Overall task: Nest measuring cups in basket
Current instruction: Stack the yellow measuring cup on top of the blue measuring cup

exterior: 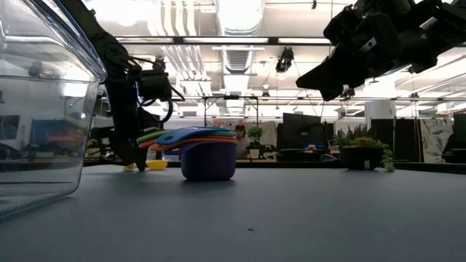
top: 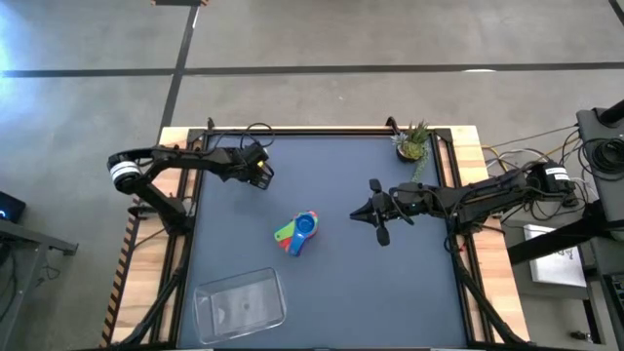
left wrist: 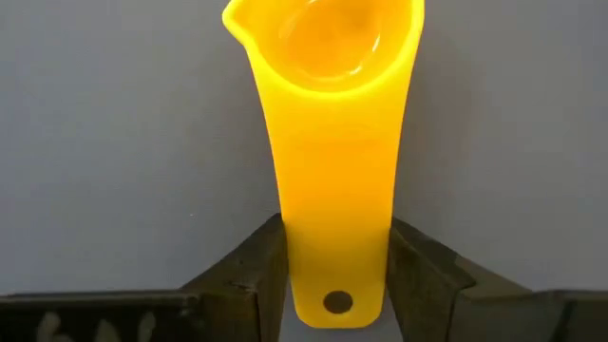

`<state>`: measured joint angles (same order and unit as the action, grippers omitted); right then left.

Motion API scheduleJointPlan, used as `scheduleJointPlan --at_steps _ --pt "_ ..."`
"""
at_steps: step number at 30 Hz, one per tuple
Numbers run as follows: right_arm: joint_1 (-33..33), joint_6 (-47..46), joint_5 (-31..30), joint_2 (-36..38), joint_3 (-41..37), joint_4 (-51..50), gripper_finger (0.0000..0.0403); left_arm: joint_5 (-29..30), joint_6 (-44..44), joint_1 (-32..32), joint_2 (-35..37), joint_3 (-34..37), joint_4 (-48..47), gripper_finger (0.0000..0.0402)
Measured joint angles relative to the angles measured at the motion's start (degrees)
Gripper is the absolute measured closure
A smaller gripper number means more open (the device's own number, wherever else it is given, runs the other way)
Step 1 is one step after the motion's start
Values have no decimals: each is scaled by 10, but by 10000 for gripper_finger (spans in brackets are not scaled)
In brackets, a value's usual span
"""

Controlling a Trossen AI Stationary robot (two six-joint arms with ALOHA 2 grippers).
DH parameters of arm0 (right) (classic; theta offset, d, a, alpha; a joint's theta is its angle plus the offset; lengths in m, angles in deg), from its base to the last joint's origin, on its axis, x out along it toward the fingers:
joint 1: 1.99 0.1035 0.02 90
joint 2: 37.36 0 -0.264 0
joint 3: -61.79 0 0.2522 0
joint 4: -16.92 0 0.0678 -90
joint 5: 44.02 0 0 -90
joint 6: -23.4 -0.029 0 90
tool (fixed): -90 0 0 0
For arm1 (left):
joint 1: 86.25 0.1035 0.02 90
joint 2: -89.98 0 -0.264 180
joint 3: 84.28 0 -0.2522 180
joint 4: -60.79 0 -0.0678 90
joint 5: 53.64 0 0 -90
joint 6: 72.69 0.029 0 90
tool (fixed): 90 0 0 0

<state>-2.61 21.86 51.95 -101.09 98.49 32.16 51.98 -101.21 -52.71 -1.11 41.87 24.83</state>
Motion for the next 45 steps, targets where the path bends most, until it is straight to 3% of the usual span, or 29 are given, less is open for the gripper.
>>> scheduleJointPlan --at_steps 5,12,23,29,34,45 --pt "0 0 0 0 0 0 380 8 0 -10 7 -4 -6 277" --pt "0 0 0 0 0 0 380 9 -20 -82 76 -23 -61 273" --pt "0 1 0 0 1 4 380 12 -124 -284 166 -79 -129 272" --pt "0 0 0 0 17 3 380 14 -156 -385 113 -179 -156 272" --pt "9 1 0 0 29 -11 380 18 -188 -444 38 -281 -244 272" --pt "34 16 0 0 40 -29 380 0 -277 -493 -111 -431 -360 271"
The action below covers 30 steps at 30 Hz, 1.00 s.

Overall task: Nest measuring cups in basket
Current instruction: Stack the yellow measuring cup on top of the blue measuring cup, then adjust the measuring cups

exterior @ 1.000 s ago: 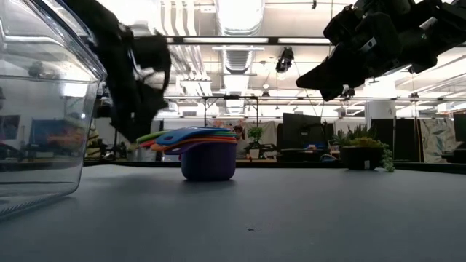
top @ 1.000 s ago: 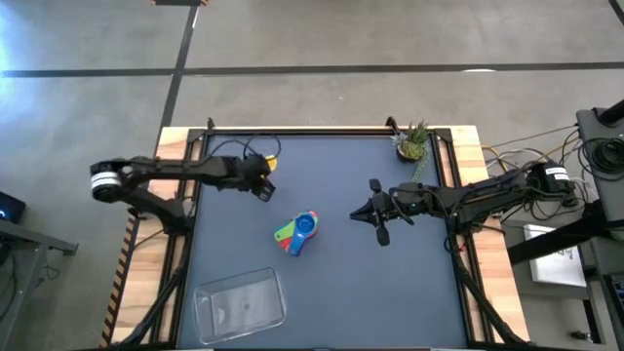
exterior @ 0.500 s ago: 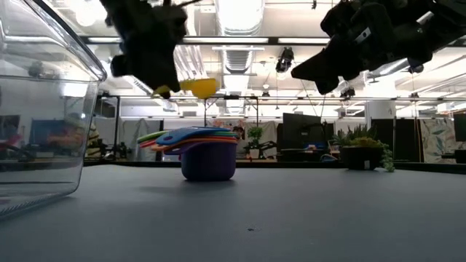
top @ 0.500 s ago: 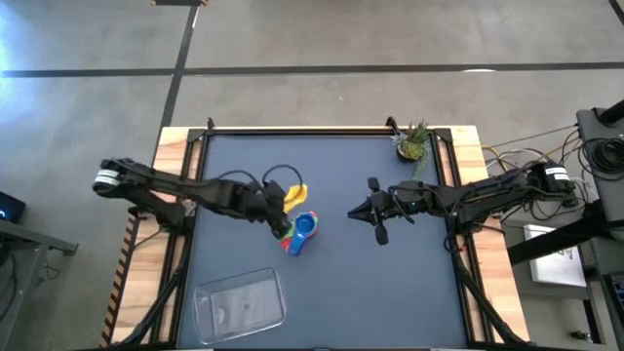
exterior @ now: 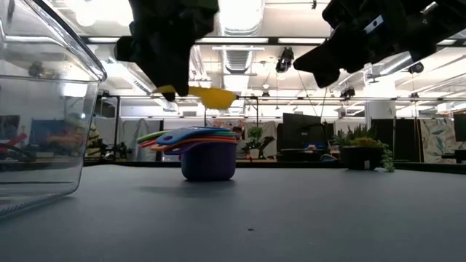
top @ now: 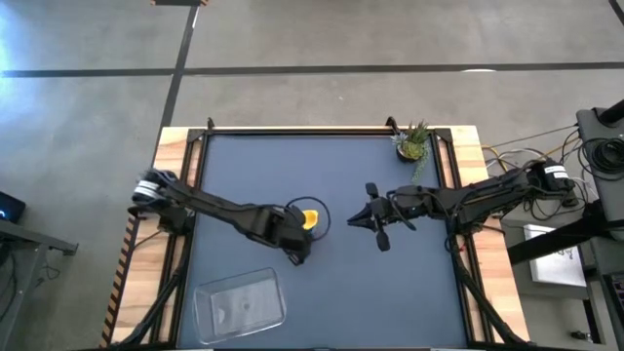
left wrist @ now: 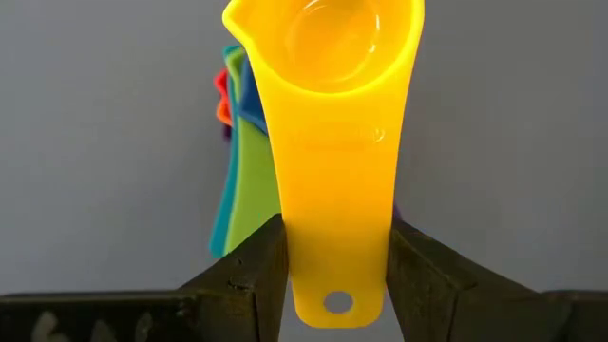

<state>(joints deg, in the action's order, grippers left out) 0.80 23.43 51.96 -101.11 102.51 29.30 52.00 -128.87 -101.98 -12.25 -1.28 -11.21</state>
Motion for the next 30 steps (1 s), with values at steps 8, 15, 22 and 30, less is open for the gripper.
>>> scheduleJointPlan --at_steps 8,15,22,30 --pt "20 -19 -1 -1 -4 -36 380 -7 -42 -9 -21 -3 0 271" --pt "51 -28 -41 0 0 -31 380 -12 -59 -10 -22 6 13 265" --pt "56 -24 -46 -1 9 -31 380 4 -42 -10 -25 6 25 210" --pt "56 -30 -46 -1 9 -31 380 35 -9 -12 -6 6 11 164"
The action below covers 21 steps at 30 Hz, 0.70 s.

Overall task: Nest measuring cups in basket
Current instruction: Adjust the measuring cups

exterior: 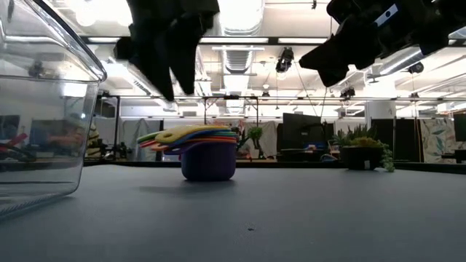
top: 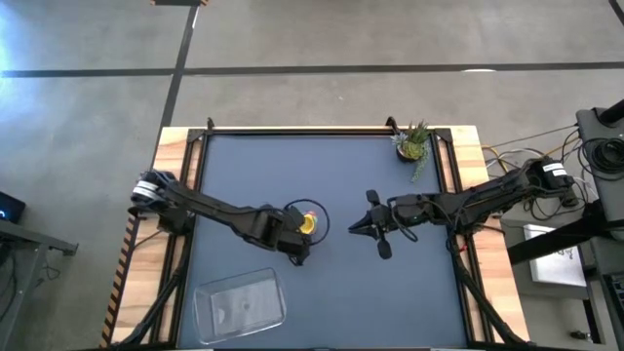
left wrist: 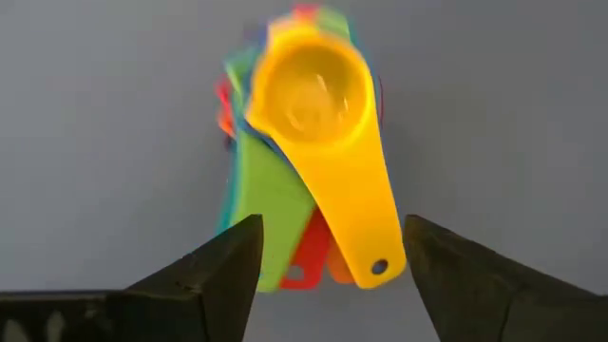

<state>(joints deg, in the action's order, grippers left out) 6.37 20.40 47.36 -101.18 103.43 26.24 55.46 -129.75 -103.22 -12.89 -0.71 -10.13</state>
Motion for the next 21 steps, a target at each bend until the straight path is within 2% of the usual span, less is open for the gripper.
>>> scheduleJointPlan --at_steps 4,7,10,15,18,21 --pt "0 8 0 -1 0 7 380 72 25 -17 51 0 -8 166" --pt "0 33 0 -1 2 16 380 109 67 -28 99 18 21 171" --pt "0 58 -1 -1 33 -11 380 121 109 -27 154 84 138 171" --pt "0 120 -1 -9 119 -125 370 103 149 -28 254 243 326 172" --pt "0 162 -1 -36 163 -162 345 130 166 -29 316 339 444 172" --pt "-1 183 -1 -82 199 -166 303 134 206 -28 366 426 573 172"
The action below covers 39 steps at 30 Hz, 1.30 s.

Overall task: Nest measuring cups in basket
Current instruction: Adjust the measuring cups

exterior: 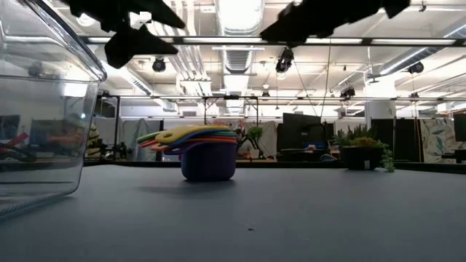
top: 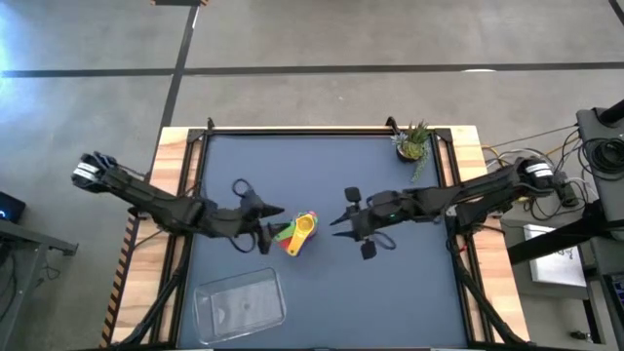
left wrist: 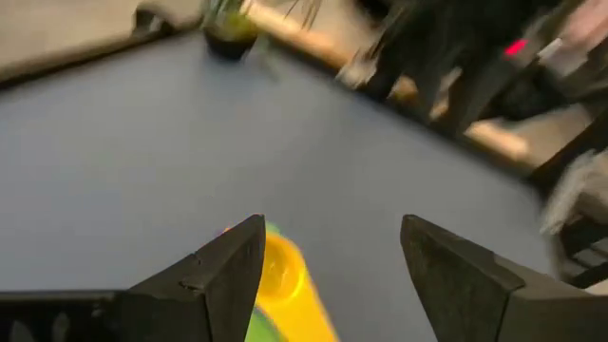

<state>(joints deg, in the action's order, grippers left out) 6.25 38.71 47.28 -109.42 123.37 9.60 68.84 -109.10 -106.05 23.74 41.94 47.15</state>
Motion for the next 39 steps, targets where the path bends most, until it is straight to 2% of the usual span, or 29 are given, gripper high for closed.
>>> scheduleJointPlan --at_steps 2,5,11,15,20,25,30,34,39 --pt "-4 4 1 -38 25 -5 271 0 28 0 30 46 76 172" --pt "-14 5 0 -98 74 -21 220 10 61 1 65 93 138 172" --pt "-24 47 0 -221 204 -101 131 16 83 1 132 136 137 172" --pt "-24 97 -1 -298 284 -147 90 21 111 2 158 151 139 172" --pt "-24 120 -35 -367 379 -258 51 21 119 2 172 165 140 172" --pt "-24 131 -43 -405 446 -350 38 44 42 13 176 173 68 172" --pt "-23 124 -44 -408 468 -383 37 35 -43 34 167 174 -27 172" --pt "-22 111 -44 -378 460 -378 44 3 -56 41 152 173 -25 172" --pt "-19 80 -44 -337 435 -374 72 -19 -95 52 117 172 -28 172"
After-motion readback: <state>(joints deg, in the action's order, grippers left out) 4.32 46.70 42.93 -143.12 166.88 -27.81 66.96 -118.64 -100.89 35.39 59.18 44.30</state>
